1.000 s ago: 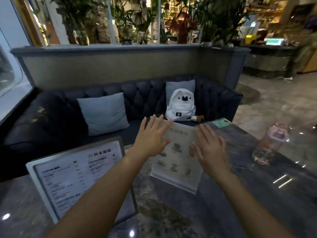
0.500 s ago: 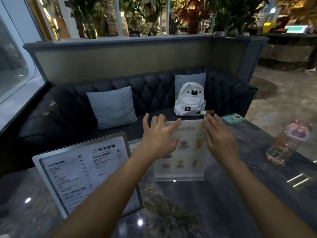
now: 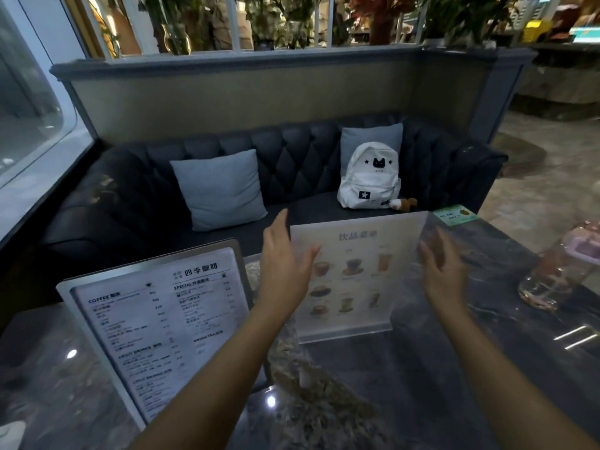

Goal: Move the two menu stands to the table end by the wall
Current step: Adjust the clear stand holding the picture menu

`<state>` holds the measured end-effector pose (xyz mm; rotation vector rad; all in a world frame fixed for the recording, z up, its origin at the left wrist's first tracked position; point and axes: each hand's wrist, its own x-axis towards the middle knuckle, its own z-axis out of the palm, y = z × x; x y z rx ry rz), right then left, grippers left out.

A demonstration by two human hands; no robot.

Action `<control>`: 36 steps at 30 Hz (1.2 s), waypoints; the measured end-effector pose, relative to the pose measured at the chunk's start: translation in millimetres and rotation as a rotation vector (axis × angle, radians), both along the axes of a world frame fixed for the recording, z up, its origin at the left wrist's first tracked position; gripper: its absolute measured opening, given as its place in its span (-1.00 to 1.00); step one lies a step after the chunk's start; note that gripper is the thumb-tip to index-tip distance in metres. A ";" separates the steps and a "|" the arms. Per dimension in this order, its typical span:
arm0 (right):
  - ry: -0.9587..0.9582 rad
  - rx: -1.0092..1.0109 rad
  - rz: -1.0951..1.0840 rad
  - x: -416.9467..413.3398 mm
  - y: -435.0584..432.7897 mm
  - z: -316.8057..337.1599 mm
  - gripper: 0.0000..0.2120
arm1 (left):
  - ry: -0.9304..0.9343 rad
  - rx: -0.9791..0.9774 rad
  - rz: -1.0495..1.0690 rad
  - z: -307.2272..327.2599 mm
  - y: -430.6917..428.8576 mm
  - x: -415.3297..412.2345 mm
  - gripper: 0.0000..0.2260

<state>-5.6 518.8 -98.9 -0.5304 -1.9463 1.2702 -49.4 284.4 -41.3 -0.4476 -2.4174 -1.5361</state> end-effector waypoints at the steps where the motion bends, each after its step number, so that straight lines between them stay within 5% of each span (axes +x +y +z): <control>1: -0.026 -0.102 0.036 -1.2 2.6 -7.0 -0.54 | -0.068 0.039 0.004 -6.7 -1.7 0.9 -0.41; 7: -0.090 -0.285 0.103 -10.7 9.5 -34.8 -0.71 | -0.200 -0.005 0.041 -38.9 -8.0 6.4 -0.84; 36: -0.091 -0.340 0.184 -25.2 16.1 -30.5 -0.78 | -0.138 -0.118 0.154 -53.9 -13.2 26.6 -0.87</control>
